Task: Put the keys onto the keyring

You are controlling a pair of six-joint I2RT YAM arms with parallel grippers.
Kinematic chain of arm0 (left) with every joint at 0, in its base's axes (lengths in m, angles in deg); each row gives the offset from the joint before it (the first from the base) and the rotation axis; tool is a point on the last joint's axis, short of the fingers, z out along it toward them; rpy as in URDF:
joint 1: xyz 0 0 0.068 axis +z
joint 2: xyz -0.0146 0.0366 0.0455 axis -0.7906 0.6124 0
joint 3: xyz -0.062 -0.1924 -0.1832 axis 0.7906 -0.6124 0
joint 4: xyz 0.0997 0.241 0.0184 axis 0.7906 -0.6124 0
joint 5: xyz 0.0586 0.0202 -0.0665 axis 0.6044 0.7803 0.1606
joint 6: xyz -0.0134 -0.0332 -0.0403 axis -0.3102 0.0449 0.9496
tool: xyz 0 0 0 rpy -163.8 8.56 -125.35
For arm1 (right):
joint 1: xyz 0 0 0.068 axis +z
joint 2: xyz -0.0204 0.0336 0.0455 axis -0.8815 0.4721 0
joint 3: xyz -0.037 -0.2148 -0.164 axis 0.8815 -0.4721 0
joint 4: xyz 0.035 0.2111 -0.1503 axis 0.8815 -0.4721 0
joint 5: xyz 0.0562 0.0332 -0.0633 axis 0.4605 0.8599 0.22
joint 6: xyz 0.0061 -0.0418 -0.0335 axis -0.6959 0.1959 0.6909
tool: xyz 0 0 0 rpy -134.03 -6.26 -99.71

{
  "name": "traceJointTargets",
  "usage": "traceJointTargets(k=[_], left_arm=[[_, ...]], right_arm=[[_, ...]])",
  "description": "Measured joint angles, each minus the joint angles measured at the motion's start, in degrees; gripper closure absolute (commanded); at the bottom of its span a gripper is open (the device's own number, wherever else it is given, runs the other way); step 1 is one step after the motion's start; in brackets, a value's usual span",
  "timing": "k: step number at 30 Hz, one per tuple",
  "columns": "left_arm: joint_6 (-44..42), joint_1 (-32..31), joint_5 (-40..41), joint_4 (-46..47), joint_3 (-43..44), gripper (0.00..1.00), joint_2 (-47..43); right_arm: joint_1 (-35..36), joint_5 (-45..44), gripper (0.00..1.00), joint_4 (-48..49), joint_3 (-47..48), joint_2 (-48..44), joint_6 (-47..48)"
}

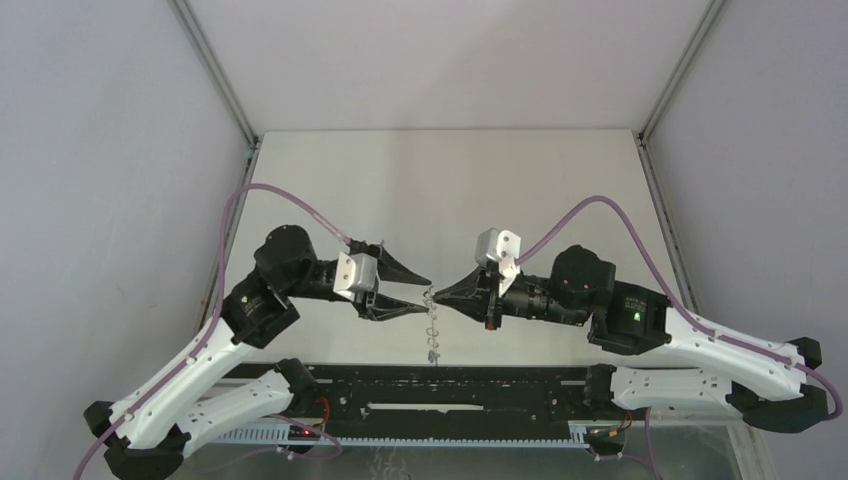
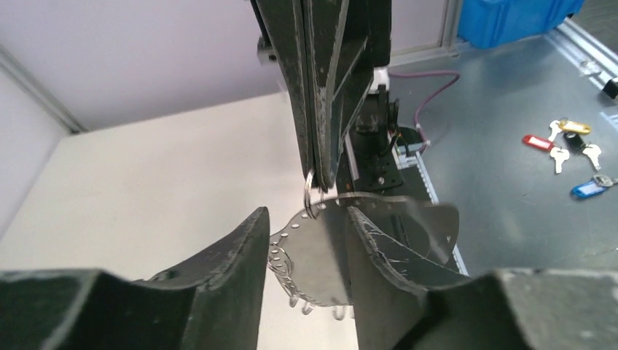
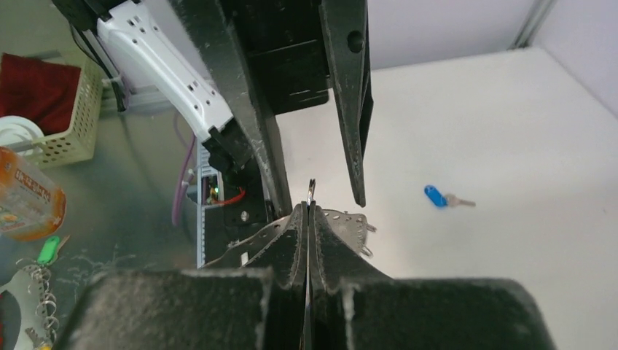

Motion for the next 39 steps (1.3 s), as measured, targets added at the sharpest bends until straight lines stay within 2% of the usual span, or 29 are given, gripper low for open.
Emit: traceJointTargets(k=[9, 18, 29, 39], left_arm=[[-9.4, 1.3, 3.2, -11.3, 0.2, 0.57, 0.1], [-9.3, 1.3, 1.6, -11.5, 0.2, 0.58, 0.6], [-6.3, 0.3, -1.7, -6.0, -1.5, 0.63, 0.9], [-8.0, 0.1, -2.9, -8.6, -2.2, 0.69, 0.9]], right_arm=[[-1.5, -3.2, 1.00, -24.1, 15.6, 9.0, -2.1], [-0.7, -3.3, 1.00, -40.6, 26.0, 18.3, -2.3], [0.5, -2.1, 1.00, -46.4, 32.9, 24.5, -1.8], [1.2, -1.2, 1.00, -47.7, 35.6, 26.9, -1.0]])
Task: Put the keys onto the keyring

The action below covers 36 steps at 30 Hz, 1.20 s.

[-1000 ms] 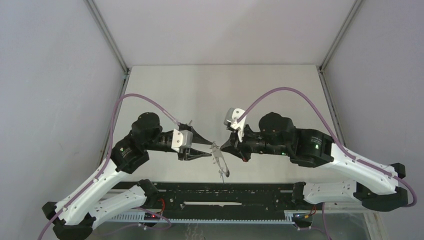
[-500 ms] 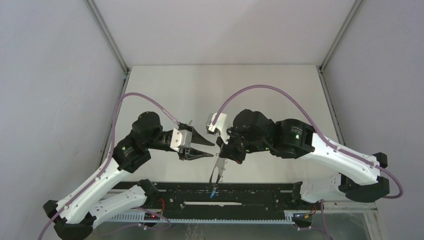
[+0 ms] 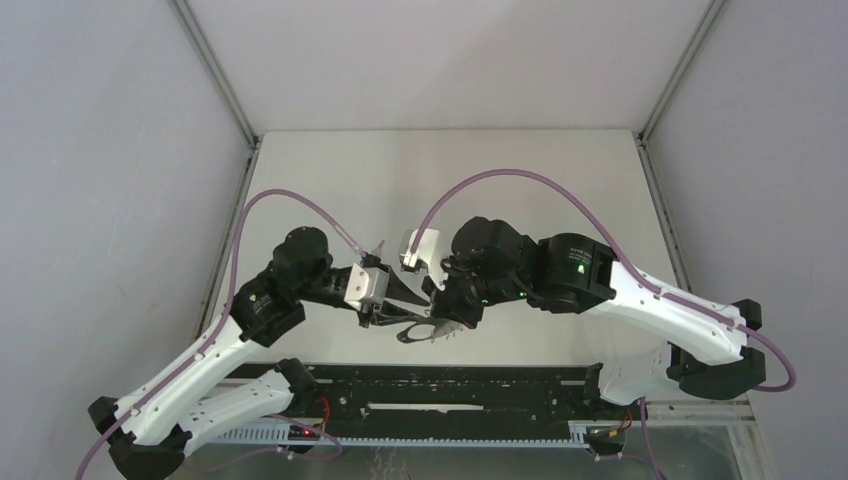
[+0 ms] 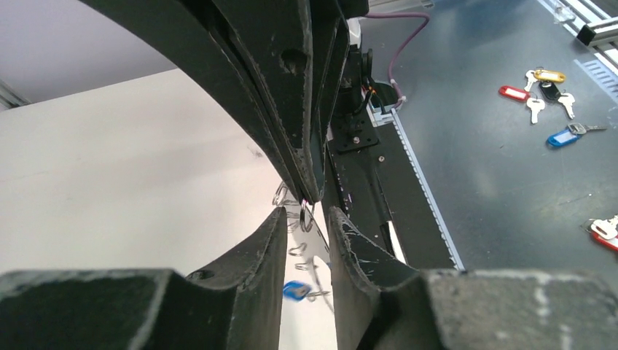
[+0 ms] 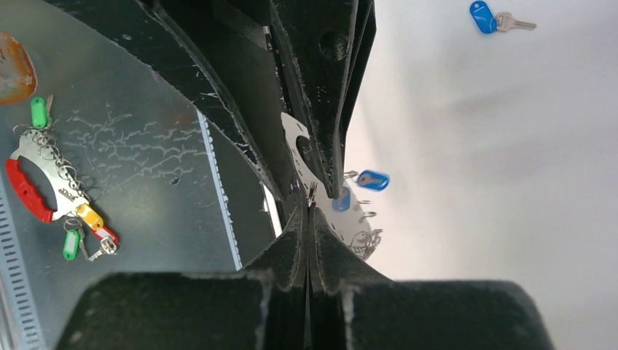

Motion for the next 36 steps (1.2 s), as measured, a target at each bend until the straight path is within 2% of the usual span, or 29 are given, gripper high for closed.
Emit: traceJointTargets(k=[9, 21, 28, 36], left_arm=[[-3.7, 0.0, 0.0, -3.5, 0.0, 0.78, 0.0], [-2.3, -0.5, -0.3, -3.1, -0.5, 0.75, -0.1], [-0.3, -1.2, -2.1, -2.5, -0.9, 0.63, -0.4], [0.1, -1.3, -2.5, -2.4, -1.5, 0.71, -1.3]], right_arm=[[0.7, 1.0, 1.00, -1.8, 0.1, 0.0, 0.9], [1.4, 1.6, 1.00, -4.7, 3.0, 2.0, 1.7], [1.5, 1.8, 1.00, -4.4, 3.9, 3.3, 1.9], [1.5, 1.8, 1.00, -4.2, 3.9, 3.4, 2.1]])
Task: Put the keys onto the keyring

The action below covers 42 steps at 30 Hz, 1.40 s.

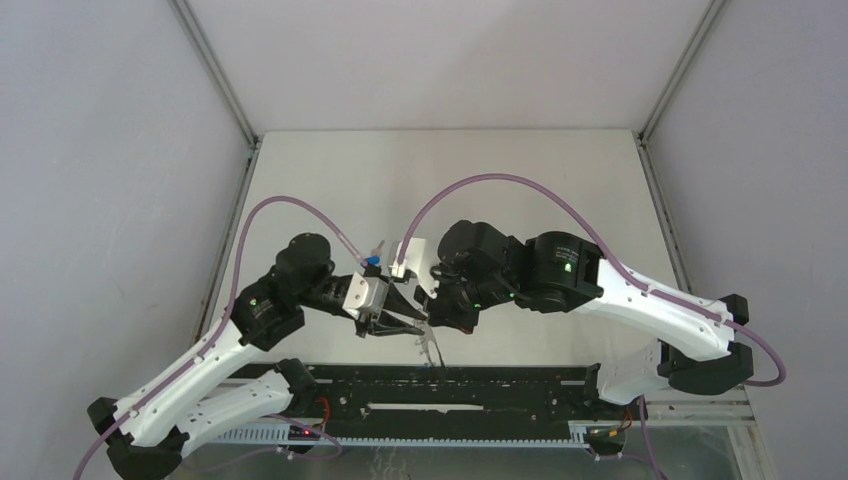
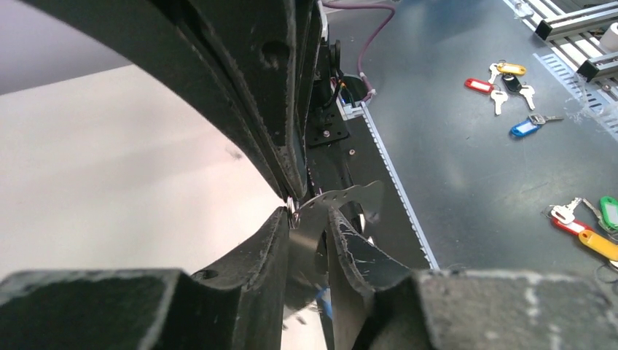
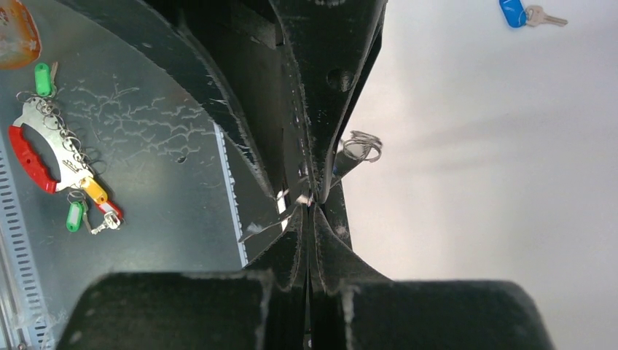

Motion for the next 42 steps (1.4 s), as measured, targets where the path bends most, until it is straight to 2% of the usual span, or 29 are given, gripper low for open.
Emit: traceJointTargets(k=[15, 22, 24, 28, 35, 37, 40, 42], left_arm=[[0.1, -0.2, 4.6, 0.7, -1.6, 0.87, -0.2], [1.5, -0.4, 4.5, 1.7, -1.6, 0.79, -0.2], [2.0, -0.4, 4.4, 2.0, -1.7, 0.82, -0.3], [2.2, -0.4, 4.4, 2.5, -2.4, 0.99, -0.5], [1.6, -0.4, 4.3, 3.1, -3.1, 1.00, -1.1], [1.1, -0.4, 4.3, 2.9, -3.1, 1.00, -1.2], [-0.1, -0.4, 3.8, 2.9, -3.1, 1.00, -1.4], [-2.1, -0.4, 3.1, 2.1, -3.1, 1.00, -1.5]], right_arm=[[0.0, -0.4, 1.00, 0.0, 0.3, 0.2, 0.0], [0.0, -0.6, 1.00, 0.3, 0.5, 0.6, 0.0], [0.0, -0.6, 1.00, 0.3, 0.5, 0.8, 0.0], [0.0, -0.6, 1.00, 0.4, 0.5, 0.9, -0.1], [0.1, -0.6, 1.00, 0.4, 0.5, 1.0, -0.3], [0.2, -0.5, 0.92, 0.5, 0.5, 1.0, -0.3], [0.2, -0.5, 0.67, 0.9, 0.4, 0.8, -0.5], [0.2, -0.7, 0.57, 3.4, -1.4, -0.7, -0.6]])
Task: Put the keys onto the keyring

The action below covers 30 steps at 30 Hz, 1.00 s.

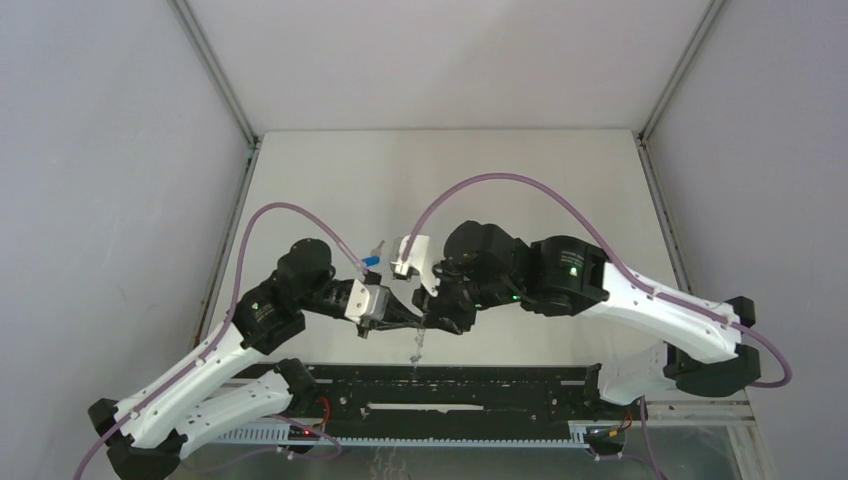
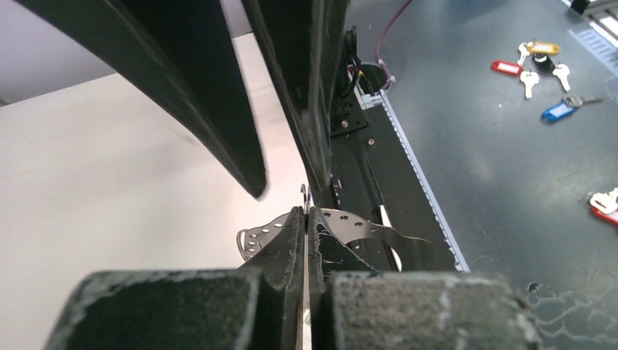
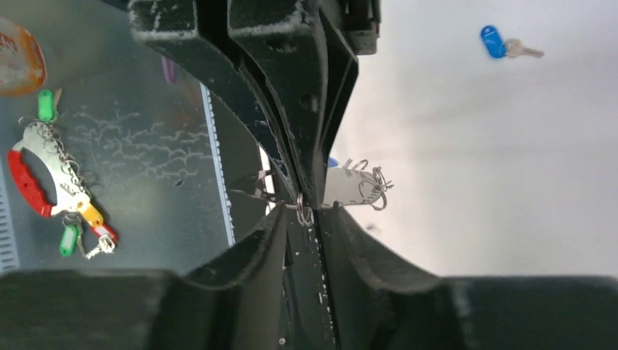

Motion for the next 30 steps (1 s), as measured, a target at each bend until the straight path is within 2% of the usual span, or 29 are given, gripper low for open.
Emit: traceJointTargets(k=[3, 5, 11, 15, 19, 25, 30], left_arm=[[-4.8, -0.1, -1.0, -2.5, 0.0, 1.00, 0.0], [-8.8, -0.4, -1.7, -4.9, 0.2, 1.00, 0.1], [-19.8, -3.5, -1.9, -10.2, 2.5, 1.00, 0.1], [-24.1, -5.2, -2.1, -10.9, 3.9, 1.00, 0.1], [-22.5, -5.5, -2.1, -6.6, 4.3, 1.00, -0.5], [-10.7, -5.6, -1.9, 8.4, 4.3, 1.00, -0.9], [-5.2, -5.9, -2.1, 14.4, 4.3, 1.00, -0.9]], right_arm=[[0.0, -0.6, 0.45, 5.9, -5.7, -5.5, 0.4], [0.0, -1.0, 0.41, 10.8, -11.6, -11.8, 1.4], [-0.1, -0.9, 0.40, 24.2, -26.6, -29.4, 4.6], [-0.3, 0.0, 0.41, 30.3, -30.9, -33.0, 6.1], [-0.3, 1.2, 0.43, 34.0, -34.1, -33.1, 7.0], [-0.3, 5.1, 0.46, 38.9, -38.4, -34.6, 7.3], [-0.3, 7.9, 0.48, 43.1, -40.1, -38.4, 7.5]])
